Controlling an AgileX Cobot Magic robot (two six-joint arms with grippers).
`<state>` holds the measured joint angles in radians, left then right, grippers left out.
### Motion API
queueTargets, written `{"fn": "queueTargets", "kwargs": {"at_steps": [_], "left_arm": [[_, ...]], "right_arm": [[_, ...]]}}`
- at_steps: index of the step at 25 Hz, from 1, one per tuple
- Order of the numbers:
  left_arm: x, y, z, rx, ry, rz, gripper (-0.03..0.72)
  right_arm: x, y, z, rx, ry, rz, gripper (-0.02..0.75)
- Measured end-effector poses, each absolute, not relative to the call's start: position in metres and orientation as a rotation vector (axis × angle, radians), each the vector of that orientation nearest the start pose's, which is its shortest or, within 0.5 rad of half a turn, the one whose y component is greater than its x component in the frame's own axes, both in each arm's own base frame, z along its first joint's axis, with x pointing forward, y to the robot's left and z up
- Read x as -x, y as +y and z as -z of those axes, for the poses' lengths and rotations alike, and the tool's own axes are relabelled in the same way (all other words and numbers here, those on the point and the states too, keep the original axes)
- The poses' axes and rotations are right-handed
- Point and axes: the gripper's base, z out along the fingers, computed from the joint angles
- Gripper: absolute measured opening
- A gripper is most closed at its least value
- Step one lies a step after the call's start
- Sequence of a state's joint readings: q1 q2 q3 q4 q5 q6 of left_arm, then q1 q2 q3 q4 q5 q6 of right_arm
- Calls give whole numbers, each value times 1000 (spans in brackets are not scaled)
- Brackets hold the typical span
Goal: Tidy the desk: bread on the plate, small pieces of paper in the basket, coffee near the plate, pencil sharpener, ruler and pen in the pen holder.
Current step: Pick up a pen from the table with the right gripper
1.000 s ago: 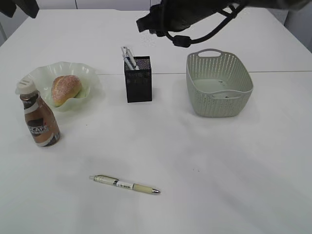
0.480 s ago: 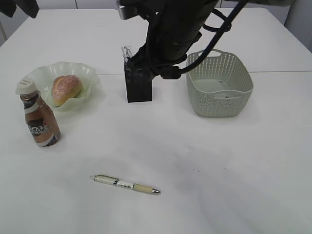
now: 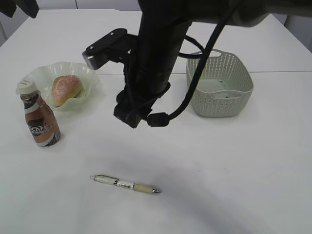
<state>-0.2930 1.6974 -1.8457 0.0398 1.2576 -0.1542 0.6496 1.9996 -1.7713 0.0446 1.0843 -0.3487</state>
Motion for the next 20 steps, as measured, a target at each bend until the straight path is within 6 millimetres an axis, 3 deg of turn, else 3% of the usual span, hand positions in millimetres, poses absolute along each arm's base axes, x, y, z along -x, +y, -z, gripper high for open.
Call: {"fn": "queueTargets", "kwargs": {"at_steps": [8,13,20], "left_arm": [[-346,-101,-401,-182,2589,110,327],[-346,-101,-401,-182,2589,112,327],[-346,-101,-401,-182,2589,112,326]], "right_arm": [[-343,281,-225,1495,2507,-149,397],[-335,294,-203,1746,2424,-366,397],[-335,302,-177,1859,2377,-466,397]]}}
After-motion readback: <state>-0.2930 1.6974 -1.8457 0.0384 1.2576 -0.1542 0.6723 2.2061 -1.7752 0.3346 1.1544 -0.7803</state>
